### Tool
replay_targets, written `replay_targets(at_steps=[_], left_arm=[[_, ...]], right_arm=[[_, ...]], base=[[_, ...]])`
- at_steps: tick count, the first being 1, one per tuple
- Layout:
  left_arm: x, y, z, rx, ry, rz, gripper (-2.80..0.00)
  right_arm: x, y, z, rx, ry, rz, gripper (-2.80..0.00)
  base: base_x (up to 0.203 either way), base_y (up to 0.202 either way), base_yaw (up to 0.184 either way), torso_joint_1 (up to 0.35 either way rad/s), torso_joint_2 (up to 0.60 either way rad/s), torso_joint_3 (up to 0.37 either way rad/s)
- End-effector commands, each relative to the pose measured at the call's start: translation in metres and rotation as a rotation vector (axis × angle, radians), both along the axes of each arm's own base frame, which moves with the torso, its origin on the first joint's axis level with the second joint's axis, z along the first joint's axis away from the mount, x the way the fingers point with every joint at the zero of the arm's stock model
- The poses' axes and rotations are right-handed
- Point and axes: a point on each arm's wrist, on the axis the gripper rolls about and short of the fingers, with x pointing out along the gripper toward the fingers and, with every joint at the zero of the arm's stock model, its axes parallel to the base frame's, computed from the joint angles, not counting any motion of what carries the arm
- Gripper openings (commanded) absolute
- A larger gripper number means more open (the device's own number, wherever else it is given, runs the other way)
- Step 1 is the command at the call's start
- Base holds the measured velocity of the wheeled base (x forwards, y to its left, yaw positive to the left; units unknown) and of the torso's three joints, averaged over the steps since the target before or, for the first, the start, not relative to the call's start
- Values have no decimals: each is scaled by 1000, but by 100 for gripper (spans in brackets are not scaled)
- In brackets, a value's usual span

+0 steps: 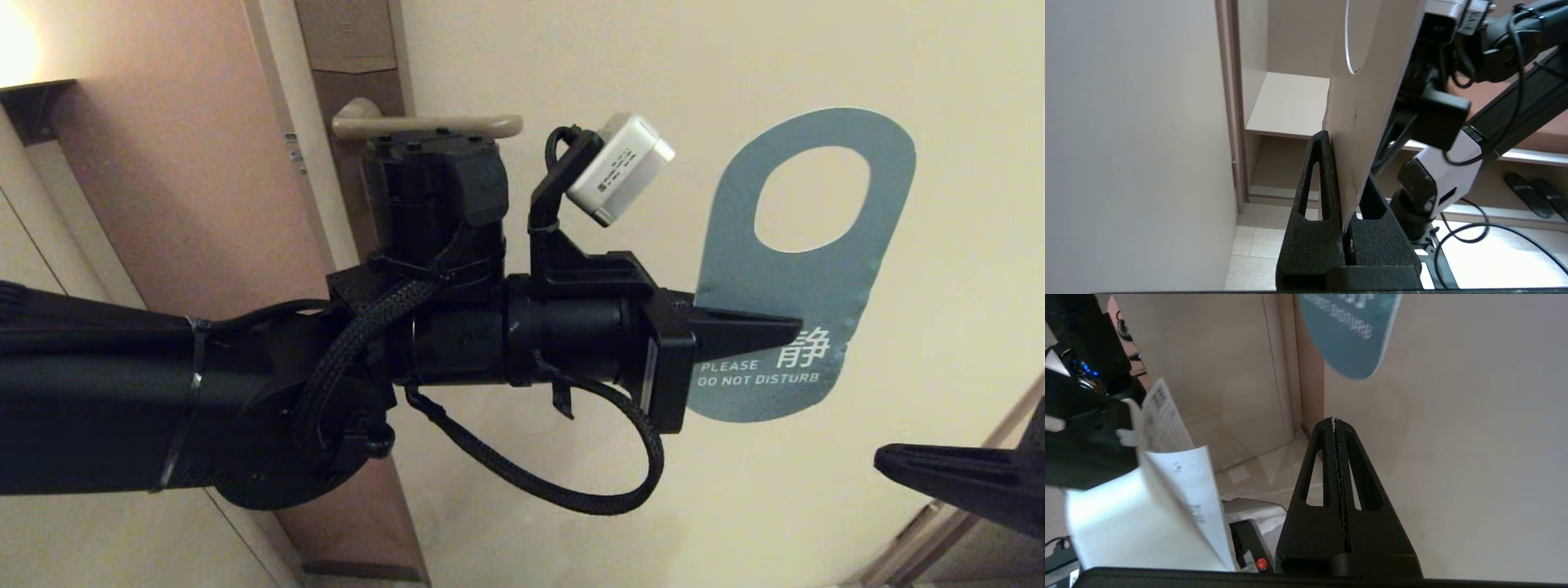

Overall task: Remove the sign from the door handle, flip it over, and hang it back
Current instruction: Hand it to the other hand

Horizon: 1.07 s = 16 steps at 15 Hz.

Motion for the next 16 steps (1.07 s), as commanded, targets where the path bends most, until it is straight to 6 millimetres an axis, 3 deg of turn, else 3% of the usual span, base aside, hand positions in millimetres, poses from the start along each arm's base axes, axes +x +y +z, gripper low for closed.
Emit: replay_targets(at_steps=[1, 8, 9, 16], left_arm=[[0, -1, -1, 0, 2, -5, -280], [1, -2, -3, 5, 4, -5, -280], [2, -3, -4, 5, 2, -5, -280], [-4, -9, 0, -5, -6, -26, -280]], right_arm=[[15, 4, -9, -11, 62, 15, -280], [15, 5, -16, -13, 76, 18, -280], [15, 5, -15, -11, 76, 18, 0], [27, 8, -10, -12, 78, 21, 0]], base=[[0, 0, 0, 0, 0, 0], [0, 0, 0, 0, 0, 0], [0, 0, 0, 0, 0, 0], [0, 0, 0, 0, 0, 0]])
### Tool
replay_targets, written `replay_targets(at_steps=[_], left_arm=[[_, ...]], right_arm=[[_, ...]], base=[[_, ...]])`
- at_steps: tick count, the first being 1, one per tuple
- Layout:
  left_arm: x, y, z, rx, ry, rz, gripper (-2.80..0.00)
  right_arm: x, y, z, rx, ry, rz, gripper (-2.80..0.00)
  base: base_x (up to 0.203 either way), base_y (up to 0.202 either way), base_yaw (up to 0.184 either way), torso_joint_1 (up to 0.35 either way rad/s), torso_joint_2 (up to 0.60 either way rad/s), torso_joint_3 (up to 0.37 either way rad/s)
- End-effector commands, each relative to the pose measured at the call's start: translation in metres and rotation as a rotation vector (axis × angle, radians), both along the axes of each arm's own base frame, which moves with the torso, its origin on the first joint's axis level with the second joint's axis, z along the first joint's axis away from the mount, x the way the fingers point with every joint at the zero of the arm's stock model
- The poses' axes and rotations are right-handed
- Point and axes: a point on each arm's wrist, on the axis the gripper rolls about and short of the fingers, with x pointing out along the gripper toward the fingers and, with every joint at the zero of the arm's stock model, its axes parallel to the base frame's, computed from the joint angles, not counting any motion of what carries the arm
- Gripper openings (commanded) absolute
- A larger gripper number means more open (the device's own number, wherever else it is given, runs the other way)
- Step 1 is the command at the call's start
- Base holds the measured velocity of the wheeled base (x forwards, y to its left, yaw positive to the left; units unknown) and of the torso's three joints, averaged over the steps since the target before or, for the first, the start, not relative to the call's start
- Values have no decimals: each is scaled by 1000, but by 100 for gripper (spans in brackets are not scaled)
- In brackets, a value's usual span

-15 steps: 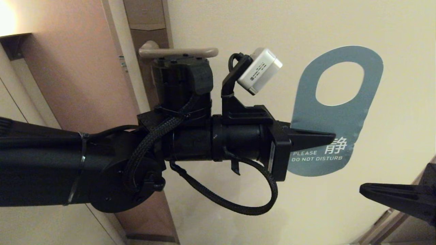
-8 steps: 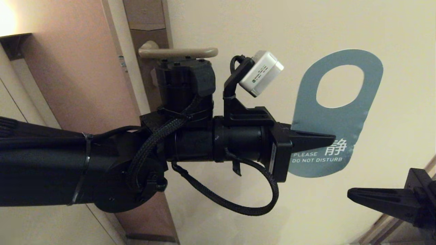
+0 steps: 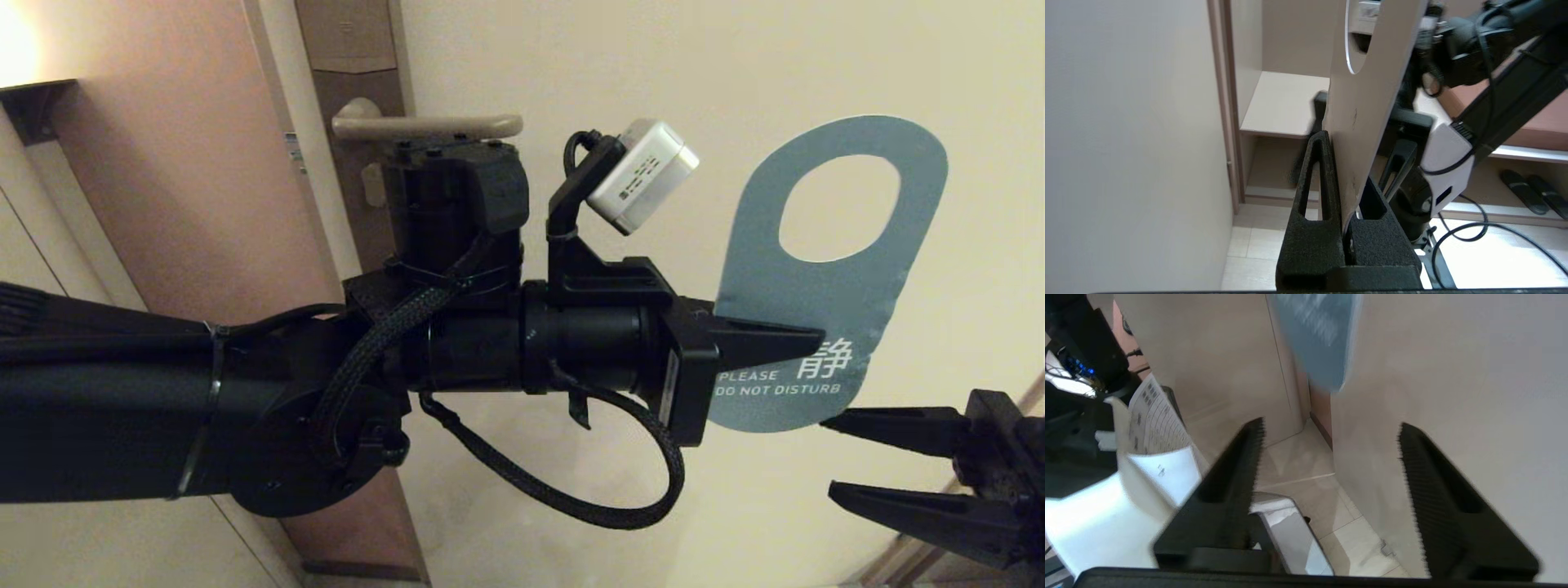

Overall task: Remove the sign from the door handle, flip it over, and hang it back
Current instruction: Hand it to the other hand

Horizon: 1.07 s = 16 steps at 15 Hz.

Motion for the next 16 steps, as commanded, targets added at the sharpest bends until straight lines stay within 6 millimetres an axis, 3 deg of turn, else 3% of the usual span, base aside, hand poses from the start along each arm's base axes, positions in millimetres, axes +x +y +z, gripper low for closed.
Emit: replay_targets(at_steps=[1, 7, 16], left_arm=[[-1, -2, 2, -8, -5, -10, -280], [-1, -10, -1, -6, -3, -21, -280], [2, -19, -4, -52, -7, -31, -280]], right_arm=[[7, 3, 2, 0, 2, 12, 0], [15, 21, 13, 21, -28, 103, 0], [30, 31, 24, 34, -48, 129, 0]], base=[[0, 0, 0, 0, 0, 0], [0, 0, 0, 0, 0, 0], [0, 0, 0, 0, 0, 0]])
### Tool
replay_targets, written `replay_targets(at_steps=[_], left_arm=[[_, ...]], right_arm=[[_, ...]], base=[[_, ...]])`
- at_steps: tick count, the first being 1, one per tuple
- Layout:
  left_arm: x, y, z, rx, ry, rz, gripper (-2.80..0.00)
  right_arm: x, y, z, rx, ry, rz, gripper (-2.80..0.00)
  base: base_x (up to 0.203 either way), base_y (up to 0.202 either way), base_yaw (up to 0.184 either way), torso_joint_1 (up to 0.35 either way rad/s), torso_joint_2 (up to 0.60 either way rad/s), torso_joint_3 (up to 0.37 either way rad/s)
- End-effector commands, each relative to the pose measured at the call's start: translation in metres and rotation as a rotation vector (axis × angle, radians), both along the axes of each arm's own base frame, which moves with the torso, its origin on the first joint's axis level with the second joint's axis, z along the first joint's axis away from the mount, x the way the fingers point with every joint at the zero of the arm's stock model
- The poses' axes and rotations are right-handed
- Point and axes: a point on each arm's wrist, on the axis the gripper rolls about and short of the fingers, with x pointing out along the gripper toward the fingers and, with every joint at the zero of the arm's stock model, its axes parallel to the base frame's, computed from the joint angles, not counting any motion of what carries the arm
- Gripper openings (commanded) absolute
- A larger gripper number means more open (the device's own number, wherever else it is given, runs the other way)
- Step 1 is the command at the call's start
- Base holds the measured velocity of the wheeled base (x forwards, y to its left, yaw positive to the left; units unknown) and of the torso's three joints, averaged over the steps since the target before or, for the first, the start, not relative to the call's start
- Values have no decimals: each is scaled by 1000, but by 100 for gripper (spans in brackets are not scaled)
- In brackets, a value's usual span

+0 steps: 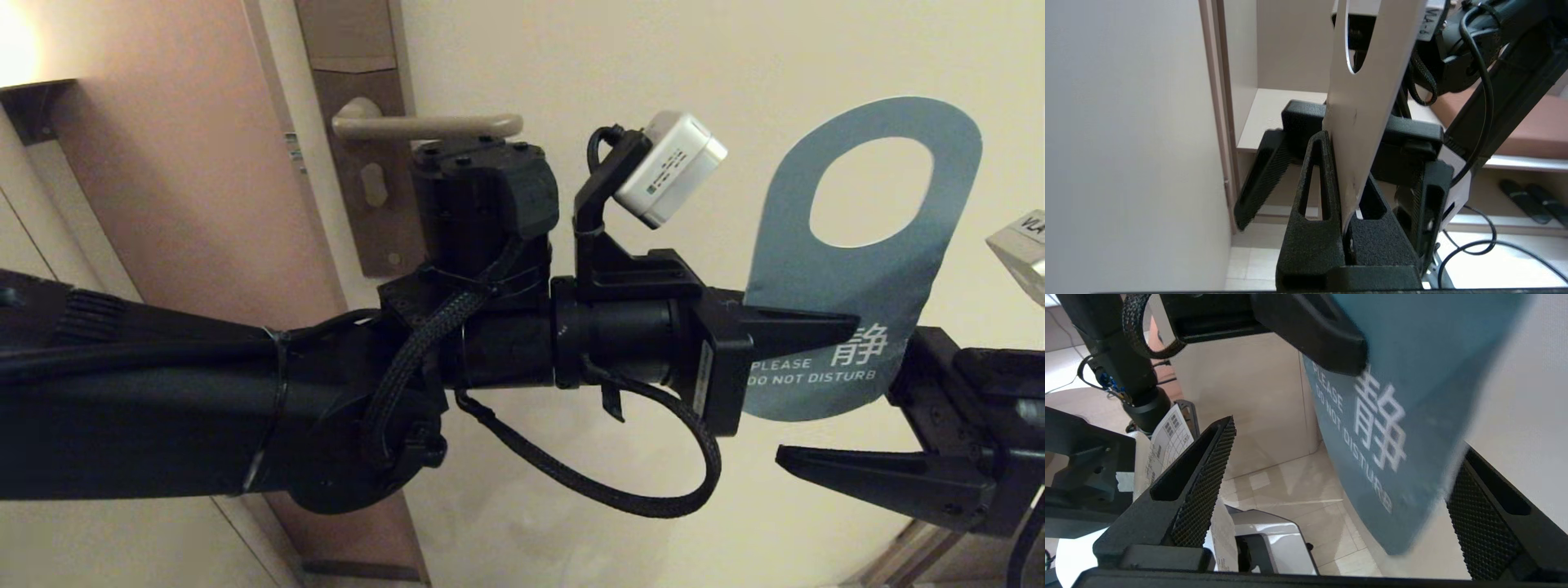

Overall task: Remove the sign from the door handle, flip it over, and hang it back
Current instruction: Hand it to the other hand

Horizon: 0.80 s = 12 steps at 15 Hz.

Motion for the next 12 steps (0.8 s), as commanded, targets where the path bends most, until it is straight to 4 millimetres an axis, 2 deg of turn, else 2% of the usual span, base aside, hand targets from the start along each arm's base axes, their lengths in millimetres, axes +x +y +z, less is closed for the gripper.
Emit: replay_targets(at_steps=[1, 12], left_arm=[[0, -4, -4, 0, 4, -9, -280], [0, -4, -7, 7, 10, -10, -280]], right_arm=[[2, 2, -1, 0, 4, 10, 0], [3, 2, -3, -4, 14, 9, 0]], base=[[0, 0, 0, 0, 0, 0], [0, 0, 0, 0, 0, 0]])
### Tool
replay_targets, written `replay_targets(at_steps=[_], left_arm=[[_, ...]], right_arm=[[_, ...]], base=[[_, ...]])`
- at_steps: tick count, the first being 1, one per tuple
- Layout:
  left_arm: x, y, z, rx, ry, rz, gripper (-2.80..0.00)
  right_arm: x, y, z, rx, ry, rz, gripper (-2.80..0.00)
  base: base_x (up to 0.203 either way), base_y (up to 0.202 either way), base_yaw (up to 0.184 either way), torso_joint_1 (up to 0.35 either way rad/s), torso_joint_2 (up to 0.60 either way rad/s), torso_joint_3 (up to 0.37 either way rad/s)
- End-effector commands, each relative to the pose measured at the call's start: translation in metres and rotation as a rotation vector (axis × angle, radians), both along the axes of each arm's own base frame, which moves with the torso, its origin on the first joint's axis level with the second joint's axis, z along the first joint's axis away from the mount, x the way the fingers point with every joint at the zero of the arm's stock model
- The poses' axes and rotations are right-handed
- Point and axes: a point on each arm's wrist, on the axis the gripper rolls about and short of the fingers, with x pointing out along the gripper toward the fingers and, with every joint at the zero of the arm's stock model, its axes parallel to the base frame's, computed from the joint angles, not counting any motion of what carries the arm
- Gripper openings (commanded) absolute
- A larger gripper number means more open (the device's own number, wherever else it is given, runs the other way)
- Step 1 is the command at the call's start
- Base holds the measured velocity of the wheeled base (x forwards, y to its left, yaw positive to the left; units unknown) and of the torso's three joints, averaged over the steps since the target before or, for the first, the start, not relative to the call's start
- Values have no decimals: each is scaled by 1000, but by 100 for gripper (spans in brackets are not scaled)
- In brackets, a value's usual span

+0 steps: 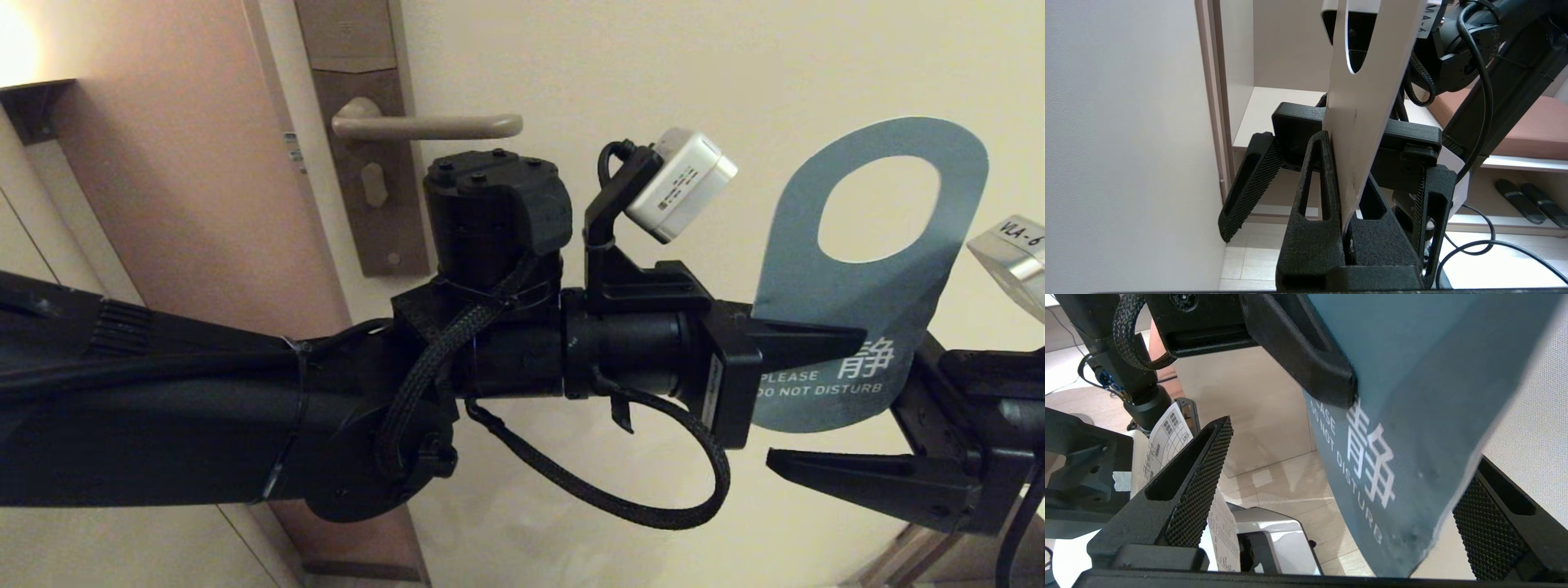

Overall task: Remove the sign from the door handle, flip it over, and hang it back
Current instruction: Hand it to the other hand

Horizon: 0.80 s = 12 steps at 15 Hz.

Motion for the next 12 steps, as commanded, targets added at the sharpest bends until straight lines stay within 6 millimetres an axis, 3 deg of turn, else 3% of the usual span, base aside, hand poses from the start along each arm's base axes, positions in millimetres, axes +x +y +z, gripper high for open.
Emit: replay_targets(at_steps=[1, 10, 11, 12], left_arm=[[0, -1, -1, 1, 0, -4, -280], [0, 0, -7, 14, 10, -3, -280], [0, 0, -7, 13, 9, -2, -280], [0, 0, -7, 14, 9, -2, -280]], right_arm=[[0, 0, 1, 2, -5, 6, 0], [5, 2, 3, 3, -3, 5, 0], [5, 2, 2, 3, -2, 7, -280], [6, 2, 3, 3, -4, 5, -280]], base=[[0, 0, 0, 0, 0, 0], [0, 0, 0, 0, 0, 0], [0, 0, 0, 0, 0, 0], [0, 0, 0, 0, 0, 0]])
